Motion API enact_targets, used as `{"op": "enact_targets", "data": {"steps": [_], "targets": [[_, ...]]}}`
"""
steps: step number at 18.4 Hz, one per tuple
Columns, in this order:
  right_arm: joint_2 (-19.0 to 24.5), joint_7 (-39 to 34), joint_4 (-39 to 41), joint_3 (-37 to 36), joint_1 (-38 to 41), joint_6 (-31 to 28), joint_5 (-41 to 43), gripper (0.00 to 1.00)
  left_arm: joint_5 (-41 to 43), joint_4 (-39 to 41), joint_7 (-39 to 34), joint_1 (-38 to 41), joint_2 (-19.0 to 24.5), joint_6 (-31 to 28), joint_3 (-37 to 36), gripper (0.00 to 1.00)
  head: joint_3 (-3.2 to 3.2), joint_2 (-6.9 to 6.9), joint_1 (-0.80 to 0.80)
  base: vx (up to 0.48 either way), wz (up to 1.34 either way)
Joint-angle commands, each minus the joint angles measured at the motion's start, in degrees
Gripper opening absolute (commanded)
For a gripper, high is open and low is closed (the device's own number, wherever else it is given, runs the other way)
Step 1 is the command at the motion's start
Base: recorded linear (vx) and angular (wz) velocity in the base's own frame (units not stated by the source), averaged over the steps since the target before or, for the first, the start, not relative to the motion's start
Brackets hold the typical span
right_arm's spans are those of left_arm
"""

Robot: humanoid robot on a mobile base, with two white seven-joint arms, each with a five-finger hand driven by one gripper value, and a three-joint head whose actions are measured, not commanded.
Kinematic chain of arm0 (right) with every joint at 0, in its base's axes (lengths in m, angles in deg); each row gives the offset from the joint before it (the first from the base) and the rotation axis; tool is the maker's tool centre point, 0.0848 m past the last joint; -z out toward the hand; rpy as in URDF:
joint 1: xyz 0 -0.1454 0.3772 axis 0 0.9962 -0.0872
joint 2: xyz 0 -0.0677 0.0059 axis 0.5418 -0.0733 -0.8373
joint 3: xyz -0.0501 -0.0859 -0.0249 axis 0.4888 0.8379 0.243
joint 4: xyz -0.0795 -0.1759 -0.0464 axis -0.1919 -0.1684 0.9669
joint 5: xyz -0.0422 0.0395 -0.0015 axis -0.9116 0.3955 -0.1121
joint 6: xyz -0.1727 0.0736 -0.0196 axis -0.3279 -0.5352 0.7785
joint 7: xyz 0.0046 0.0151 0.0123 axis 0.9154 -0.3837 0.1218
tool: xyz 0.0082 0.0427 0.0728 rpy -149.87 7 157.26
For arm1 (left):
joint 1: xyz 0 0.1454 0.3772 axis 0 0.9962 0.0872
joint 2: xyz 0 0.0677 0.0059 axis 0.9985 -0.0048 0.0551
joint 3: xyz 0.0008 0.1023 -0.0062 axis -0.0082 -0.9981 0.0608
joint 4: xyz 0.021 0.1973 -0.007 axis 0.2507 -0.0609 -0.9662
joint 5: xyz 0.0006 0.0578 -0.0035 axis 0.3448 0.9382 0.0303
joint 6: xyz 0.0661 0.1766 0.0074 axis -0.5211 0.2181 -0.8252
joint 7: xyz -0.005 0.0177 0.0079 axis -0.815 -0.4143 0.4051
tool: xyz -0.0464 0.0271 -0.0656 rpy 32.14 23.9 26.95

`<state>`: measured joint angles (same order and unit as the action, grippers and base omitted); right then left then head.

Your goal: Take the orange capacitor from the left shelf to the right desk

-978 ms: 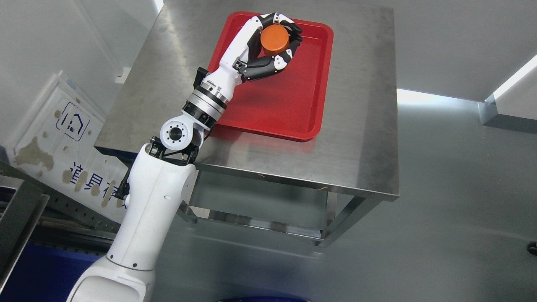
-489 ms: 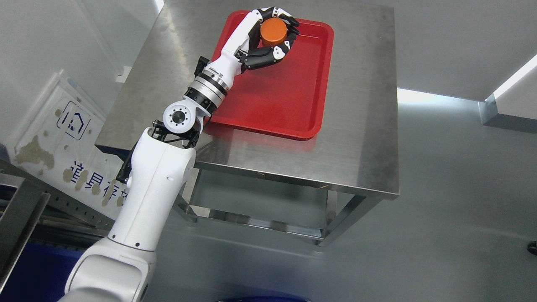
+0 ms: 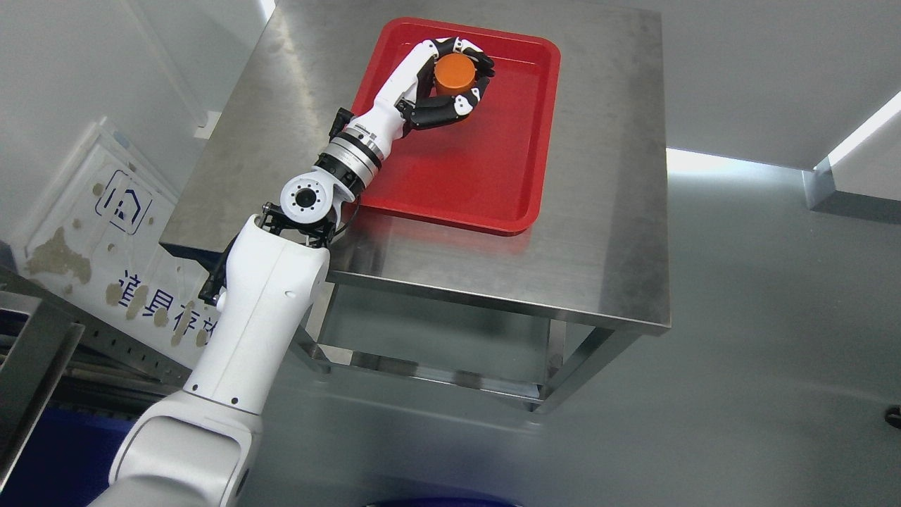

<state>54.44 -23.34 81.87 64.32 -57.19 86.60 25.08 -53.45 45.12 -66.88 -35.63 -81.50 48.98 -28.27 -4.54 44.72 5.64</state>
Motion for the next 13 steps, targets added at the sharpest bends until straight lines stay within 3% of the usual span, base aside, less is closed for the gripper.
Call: {"op": "enact_targets", "data": {"steps": [1,3,6,8,10,13], "targets": [[-1.0,-0.03,1.93,-0.61,0.09,-0.05,0.0,1.0,0.2,-5.12,0.04,-1.1,1.0,0.21,0.1,0.23,0.0,0.0,0.0,0.0,0.0],[-1.0,-0.03,1.93,-0.61,0.09,-0.05,0.0,1.0,0.2,-5.03,0.04,-2.24,1.0,0.04,0.28,0.39,0.0,0.0,0.0,0.0,0.0],[-1.0,-0.03,1.93,-0.61,0.09,-0.05,0.0,1.0,0.11,-4.77,0.04,-4.96,1.0,-0.92,0.28,0.75,0.0,0.0,0.0,0.0,0.0],[-1.0,-0.03,1.93,-0.61,0.09,-0.05,0.0,1.0,0.11,-3.46,0.04,-6.2,1.0,-1.28,0.63,0.9,0.0,0.0,0.0,0.0,0.0],[-1.0,-0.03,1.93,-0.61,0.09,-0.05,0.0,1.0,0.11,-0.3,-0.05,-6.55,1.0,-1.37,3.51,1.0,0.0,0.0,0.0,0.0,0.0],[-1.0,-0.03,1.93,-0.61,0.09,-0.05,0.0,1.0,0.11,3.22,0.13,-6.29,1.0,-1.46,12.29,1.0,0.0,0.0,0.0,0.0,0.0]]}}
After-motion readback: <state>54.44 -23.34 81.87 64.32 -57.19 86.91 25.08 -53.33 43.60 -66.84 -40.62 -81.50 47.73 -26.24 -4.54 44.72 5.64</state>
